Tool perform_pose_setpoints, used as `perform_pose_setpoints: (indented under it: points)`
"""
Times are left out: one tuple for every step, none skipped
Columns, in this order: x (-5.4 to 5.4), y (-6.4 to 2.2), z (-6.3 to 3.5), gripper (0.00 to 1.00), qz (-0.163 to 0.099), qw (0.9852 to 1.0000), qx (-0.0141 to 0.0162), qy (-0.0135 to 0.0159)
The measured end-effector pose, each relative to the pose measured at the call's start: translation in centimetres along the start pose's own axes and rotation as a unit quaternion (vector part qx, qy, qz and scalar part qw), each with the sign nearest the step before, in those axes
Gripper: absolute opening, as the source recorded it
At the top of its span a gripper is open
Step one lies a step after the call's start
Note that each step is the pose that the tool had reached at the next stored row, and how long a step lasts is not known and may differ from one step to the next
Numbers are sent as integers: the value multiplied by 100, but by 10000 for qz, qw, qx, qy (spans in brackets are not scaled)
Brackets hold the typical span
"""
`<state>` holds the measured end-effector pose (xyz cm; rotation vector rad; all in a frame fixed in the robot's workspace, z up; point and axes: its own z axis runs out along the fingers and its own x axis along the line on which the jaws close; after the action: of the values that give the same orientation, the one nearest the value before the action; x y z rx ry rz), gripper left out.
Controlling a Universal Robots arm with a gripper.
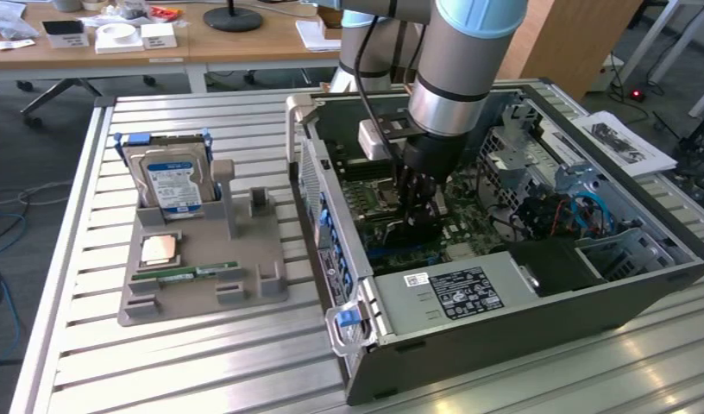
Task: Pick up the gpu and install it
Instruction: 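Insert the gpu into the slot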
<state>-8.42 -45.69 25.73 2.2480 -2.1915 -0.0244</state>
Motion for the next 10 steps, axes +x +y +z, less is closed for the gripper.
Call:
perform_pose_setpoints:
  points:
    - [0, 0, 0, 26, 0, 10000, 0, 0]
    - [0, 0, 0, 26, 0, 10000, 0, 0]
    - [0, 1, 0, 26, 1, 10000, 0, 0]
    - [0, 3, -1, 26, 0, 10000, 1, 1]
    - [0, 4, -1, 26, 0, 10000, 3, 1]
    - [0, 7, -1, 26, 1, 10000, 5, 1]
    - [0, 9, -1, 26, 0, 10000, 8, 1]
    - [0, 11, -1, 26, 0, 10000, 11, 1]
    - [0, 13, -2, 26, 0, 10000, 14, 1]
    - [-1, 16, -2, 26, 0, 10000, 18, 0]
